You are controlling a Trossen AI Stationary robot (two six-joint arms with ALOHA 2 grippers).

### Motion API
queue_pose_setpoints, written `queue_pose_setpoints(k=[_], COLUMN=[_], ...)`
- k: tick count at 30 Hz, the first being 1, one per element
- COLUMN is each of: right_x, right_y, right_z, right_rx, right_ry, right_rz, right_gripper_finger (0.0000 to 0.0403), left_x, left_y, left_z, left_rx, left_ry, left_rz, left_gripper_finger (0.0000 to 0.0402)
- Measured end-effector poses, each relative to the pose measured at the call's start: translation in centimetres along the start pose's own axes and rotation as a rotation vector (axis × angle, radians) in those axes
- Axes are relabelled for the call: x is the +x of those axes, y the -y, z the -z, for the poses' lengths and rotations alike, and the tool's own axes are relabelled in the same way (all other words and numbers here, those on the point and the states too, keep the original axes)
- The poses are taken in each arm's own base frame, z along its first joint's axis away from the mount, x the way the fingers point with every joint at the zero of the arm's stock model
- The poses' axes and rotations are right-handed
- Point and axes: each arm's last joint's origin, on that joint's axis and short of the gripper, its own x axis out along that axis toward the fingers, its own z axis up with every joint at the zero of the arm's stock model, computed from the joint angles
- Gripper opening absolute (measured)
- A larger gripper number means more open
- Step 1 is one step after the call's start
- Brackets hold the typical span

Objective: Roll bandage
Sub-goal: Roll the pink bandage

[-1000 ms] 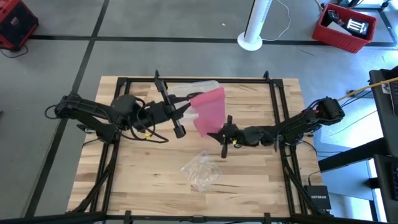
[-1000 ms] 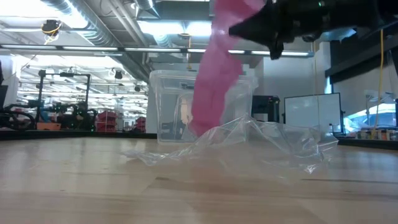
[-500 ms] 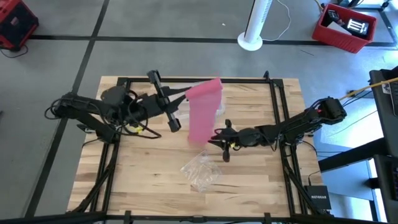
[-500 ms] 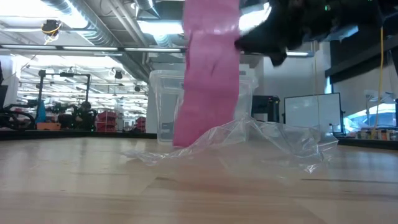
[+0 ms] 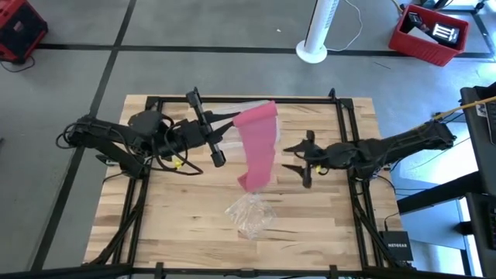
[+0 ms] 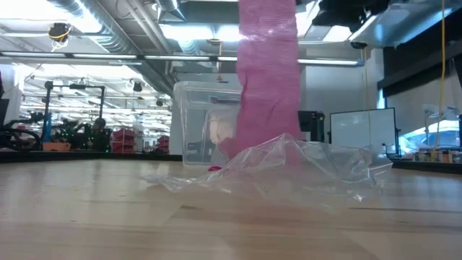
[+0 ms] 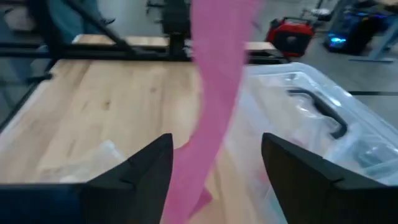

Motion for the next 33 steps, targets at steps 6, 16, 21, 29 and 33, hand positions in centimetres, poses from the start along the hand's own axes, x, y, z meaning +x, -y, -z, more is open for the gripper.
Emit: queue_pose_setpoints(k=[6,16,21,29,33], right_x=[2.4,6.3,6.6,8.5,10.1], right_y=[-0.8,-0.3,0.7,0.2,-0.2], right_z=[3.6,6.9,6.7,7.0,6.2], right_rx=[0.062,0.012,0.043,0.070,0.050], right_ry=[0.161,0.186,0.216,0.258,0.267], right_rz=[-0.026,0.092,0.030,-0.042,-0.045], right_gripper_finger=[0.0241,0.0237,0.0237,0.0237,0.0237], left_x=[0.1,0.1,0.1,0.1,0.1], left_y=[-0.1,0.0,0.0,0.1,0.2], left_z=[0.1,0.1,0.1,0.2,0.3], left_rx=[-0.005,0.000,-0.001,0.009,-0.004], left_ry=[-0.003,-0.007,-0.006,-0.013,-0.019], left_rz=[-0.002,0.004,0.004,0.021,0.026], left_gripper_finger=[0.0019,0.0019,0.0019,0.0019,0.0019])
